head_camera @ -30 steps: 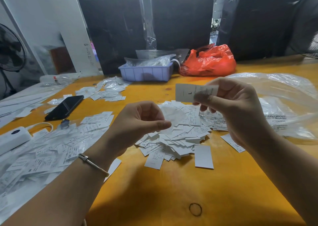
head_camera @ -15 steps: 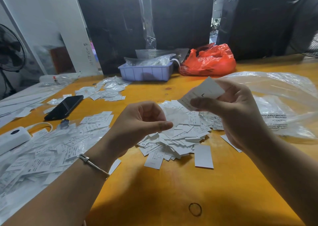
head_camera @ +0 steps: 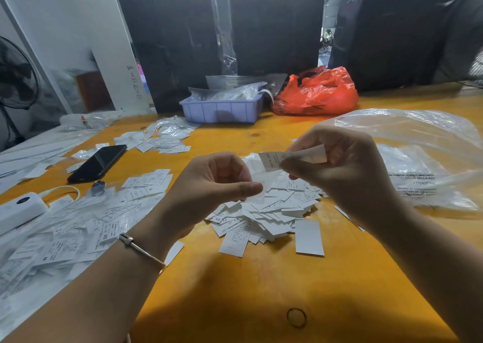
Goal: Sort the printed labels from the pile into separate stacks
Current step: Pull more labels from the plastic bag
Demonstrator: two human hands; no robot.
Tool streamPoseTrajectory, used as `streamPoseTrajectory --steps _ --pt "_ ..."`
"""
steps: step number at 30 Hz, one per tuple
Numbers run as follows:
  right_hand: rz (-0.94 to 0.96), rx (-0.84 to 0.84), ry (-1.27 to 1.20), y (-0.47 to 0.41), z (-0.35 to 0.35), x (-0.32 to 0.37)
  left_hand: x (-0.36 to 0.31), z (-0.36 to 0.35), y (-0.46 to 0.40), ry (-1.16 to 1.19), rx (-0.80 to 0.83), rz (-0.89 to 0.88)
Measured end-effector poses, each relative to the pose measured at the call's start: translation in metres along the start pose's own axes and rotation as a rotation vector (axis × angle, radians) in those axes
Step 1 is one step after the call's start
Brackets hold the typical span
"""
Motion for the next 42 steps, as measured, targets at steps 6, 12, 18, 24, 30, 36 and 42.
streamPoseTrajectory --steps 6,12,18,24,30,36,42 --pt "0.012 0.076 0.163 0.002 -0.006 0.001 0.000 -0.004 0.001 0.014 0.046 0.014" --pt "-0.078 0.141 0.086 0.000 -0.003 -0.006 0.000 -0.002 0.001 0.003 0.017 0.017" --pt "-0.217 0.173 0.048 -0.002 -0.002 -0.016 0.000 0.000 0.001 -0.036 -0.003 0.027" --pt "-0.252 0.214 0.102 0.001 -0.006 -0.019 -0.001 -0.004 0.002 -0.018 0.062 0.024" --pt "-0.300 0.283 0.142 0.002 -0.010 -0.021 0.000 -0.006 0.002 0.004 0.088 0.090" --pt "-0.339 0.322 0.147 0.003 -0.011 -0.025 -0.001 -0.010 0.003 -0.013 0.138 0.169" --pt "-0.303 0.207 0.041 0.000 -0.008 -0.026 0.003 -0.009 0.003 -0.015 0.121 0.210"
Point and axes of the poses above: each hand's wrist, its own y-axis away from the middle knuckle, its own z-axis out of the back of the hand, x = y × z, the point moved 4 cm from there along -y, towards the middle knuckle, and after that the axes turned 2 degrees about -z, right-handed, at the moved point
